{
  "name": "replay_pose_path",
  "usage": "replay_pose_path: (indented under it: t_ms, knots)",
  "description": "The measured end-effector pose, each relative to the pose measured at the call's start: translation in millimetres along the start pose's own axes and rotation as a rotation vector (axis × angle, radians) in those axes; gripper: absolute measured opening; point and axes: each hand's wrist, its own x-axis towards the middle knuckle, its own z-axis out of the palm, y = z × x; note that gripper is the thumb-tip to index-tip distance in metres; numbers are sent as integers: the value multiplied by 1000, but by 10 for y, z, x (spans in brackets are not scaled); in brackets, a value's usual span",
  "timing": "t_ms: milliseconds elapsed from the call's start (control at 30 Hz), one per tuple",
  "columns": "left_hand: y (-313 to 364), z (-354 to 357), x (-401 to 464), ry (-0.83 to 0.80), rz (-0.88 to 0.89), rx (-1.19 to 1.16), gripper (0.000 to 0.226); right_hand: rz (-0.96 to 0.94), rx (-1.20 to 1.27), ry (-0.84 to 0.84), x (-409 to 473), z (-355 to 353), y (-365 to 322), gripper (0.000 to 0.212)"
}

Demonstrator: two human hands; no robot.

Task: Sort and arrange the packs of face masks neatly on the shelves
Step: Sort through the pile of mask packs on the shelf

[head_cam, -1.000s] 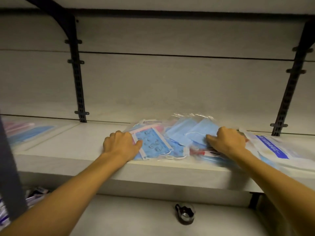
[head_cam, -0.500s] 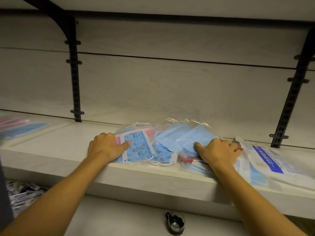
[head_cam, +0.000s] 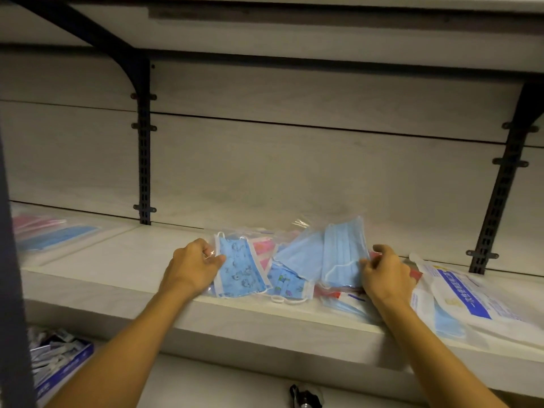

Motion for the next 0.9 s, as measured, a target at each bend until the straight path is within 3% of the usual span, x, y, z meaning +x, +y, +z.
replay_pose_path:
  t_ms: [200,367,500,667,800,900]
  knots:
    - [-43,-36,3,-57,-9,-181,26,1,-7,-33,-52,-51,-45,29]
    - [-29,-23,29,-91,-53,-151,30,-7,34,-21,-52,-45,-77,11]
    - [-5,-36,45,-108,-92,-156,29,-19,60,-28,-81,-43,-98,8]
    - [-48,-64,74,-125,-119,-181,46,-29,119,13,-87,-45,-84,7]
    - [-46,-63,63,-112,-140,-266,21,-19,194,14,-72,-42,-66,20]
    - [18,-62,16,-108,-104,-276,7,-39,213,-18,-64,-61,-32,5]
